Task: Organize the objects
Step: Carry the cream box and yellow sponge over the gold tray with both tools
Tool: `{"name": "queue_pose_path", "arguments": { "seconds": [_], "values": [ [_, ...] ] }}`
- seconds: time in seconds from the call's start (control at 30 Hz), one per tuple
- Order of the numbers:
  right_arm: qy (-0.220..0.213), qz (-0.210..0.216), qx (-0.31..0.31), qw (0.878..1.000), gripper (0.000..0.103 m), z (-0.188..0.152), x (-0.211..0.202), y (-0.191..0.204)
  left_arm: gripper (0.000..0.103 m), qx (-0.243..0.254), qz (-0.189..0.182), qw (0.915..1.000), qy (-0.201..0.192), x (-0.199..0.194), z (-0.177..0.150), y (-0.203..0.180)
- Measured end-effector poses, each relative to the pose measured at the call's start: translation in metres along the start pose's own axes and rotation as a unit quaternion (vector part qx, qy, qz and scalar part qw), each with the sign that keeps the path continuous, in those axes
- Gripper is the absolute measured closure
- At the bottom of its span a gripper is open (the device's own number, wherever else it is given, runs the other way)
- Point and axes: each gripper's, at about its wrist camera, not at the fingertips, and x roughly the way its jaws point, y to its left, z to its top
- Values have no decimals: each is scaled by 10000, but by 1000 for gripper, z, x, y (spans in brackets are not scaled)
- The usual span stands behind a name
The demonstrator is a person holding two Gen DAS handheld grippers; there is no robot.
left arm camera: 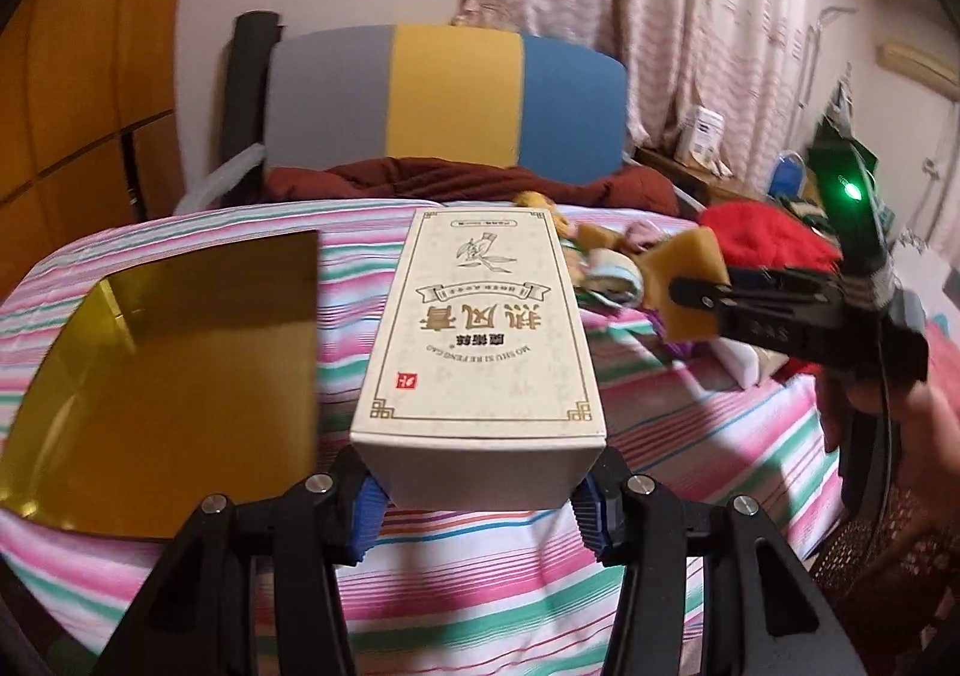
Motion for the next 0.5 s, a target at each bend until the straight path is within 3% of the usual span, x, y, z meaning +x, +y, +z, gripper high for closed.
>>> {"name": "queue_pose_path", "arguments": {
  "seconds": [0.27,0.5],
  "values": [
    [-231,1048,234,9939,56,14,-20,70,51,-564,413,9976,-5,-22,-1,59],
    [-297,1826,-134,9826,56,42,-27,153,51,-913,741,9930,130,-29,-6,105]
  ]
}}
